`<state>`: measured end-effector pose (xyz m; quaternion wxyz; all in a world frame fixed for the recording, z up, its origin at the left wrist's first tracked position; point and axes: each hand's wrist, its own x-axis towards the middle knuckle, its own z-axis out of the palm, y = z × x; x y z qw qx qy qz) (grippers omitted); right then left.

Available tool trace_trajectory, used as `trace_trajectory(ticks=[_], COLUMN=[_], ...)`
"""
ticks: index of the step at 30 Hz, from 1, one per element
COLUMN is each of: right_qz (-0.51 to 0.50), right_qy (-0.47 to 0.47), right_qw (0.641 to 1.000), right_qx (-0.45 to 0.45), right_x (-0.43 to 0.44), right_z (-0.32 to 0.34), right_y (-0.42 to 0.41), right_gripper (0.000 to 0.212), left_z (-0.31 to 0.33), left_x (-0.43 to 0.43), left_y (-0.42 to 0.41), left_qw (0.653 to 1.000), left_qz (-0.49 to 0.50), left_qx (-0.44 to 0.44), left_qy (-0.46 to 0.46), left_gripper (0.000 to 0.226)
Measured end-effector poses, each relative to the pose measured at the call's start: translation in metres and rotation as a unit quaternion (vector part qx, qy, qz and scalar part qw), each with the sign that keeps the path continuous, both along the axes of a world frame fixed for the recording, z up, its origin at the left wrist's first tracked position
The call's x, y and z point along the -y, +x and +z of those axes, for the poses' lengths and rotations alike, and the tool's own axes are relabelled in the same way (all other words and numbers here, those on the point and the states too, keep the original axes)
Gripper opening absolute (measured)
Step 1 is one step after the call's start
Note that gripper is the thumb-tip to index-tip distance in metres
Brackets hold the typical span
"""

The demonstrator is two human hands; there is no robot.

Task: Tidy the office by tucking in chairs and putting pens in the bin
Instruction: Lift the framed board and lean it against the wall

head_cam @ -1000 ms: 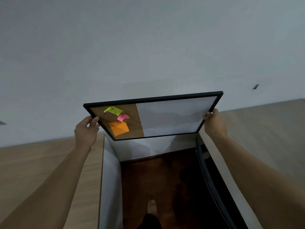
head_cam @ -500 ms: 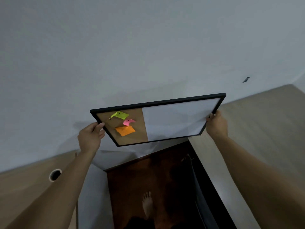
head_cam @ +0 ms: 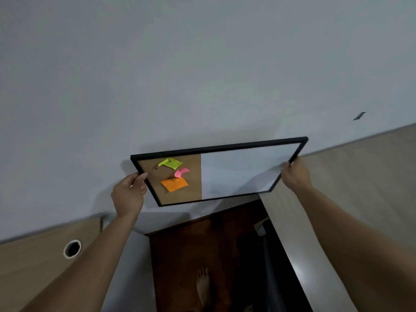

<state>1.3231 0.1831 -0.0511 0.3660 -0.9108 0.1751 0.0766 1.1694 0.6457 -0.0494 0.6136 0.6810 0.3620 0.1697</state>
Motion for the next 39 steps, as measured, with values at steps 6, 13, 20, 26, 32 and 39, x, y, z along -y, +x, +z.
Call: trace_trajectory(ticks=[6,13,20,26,32,39], right_qz=[-0.015,-0.018,0.023,0.020,0.042,0.082], right_qy=[0.031,0.065,0.131,0.190,0.206,0.183], right_qw=[0.999,0.997,0.989,0.979,0.975,0.977], right_qx=[-0.014,-0.032,-0.058,-0.072,-0.076,-0.077], right_x=[-0.003,0.000,-0.009,-0.017,-0.016,-0.005], right_z=[0.000,0.005,0.011,0.006,-0.007,-0.019], right_y=[0.036,0.061,0.071,0.058,0.046,0.034], right_gripper=[0.041,0.053,0.075,0.097,0.083,0.078], left_z=[-0.004,-0.012,-0.016,-0.020,-0.020,-0.021], left_x=[0.007,0.022,0.026,0.036,0.061,0.124], left_y=[0.016,0.035,0.046,0.049,0.062,0.093], left_qw=[1.000,0.999,0.999,0.999,0.999,0.995], left_qz=[-0.004,0.001,0.000,0.002,-0.016,-0.088], left_qx=[0.010,0.007,-0.001,-0.002,-0.003,-0.015], left_qy=[-0.003,-0.039,-0.049,-0.045,-0.047,-0.038], left_gripper=[0.033,0.019,0.011,0.013,0.009,0.012])
